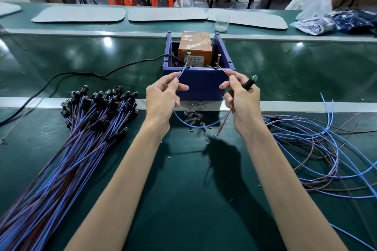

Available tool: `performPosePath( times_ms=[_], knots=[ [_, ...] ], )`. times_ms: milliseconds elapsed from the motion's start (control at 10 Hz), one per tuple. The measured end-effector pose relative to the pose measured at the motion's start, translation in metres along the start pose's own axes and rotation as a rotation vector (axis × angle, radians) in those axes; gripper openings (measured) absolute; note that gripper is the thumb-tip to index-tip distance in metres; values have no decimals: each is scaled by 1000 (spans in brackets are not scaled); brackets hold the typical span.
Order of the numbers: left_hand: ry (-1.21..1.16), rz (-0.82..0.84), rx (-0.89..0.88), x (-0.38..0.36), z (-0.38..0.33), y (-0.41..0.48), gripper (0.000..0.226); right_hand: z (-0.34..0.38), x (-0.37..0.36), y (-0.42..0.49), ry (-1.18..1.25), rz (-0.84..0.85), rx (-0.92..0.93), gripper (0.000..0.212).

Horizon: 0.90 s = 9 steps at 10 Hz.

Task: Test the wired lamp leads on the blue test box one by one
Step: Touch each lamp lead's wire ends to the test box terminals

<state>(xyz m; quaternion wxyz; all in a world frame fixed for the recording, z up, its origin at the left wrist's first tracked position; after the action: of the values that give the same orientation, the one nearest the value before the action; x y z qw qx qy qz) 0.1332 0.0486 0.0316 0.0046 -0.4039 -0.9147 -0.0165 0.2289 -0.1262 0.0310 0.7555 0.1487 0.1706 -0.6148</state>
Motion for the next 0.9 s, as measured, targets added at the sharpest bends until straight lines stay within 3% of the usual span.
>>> performPosePath(
  times_ms=[900],
  knots=[
    [-9,-4,-6,0,-2,-5,22,3,0,-1,86,-24,-23,24]
  ],
)
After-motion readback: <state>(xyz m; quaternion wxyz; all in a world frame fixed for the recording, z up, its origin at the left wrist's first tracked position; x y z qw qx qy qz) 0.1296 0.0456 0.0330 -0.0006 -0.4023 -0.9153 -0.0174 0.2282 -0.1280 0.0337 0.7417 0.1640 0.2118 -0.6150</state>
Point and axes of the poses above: each hand's wrist, its own y-axis towards the middle knuckle, its own x-axis out of the back of the hand, z = x × y, the point moved 8 cm from there along y, towards the middle knuckle, and after that the axes turned 10 degrees about y, right-handed, at the moved point
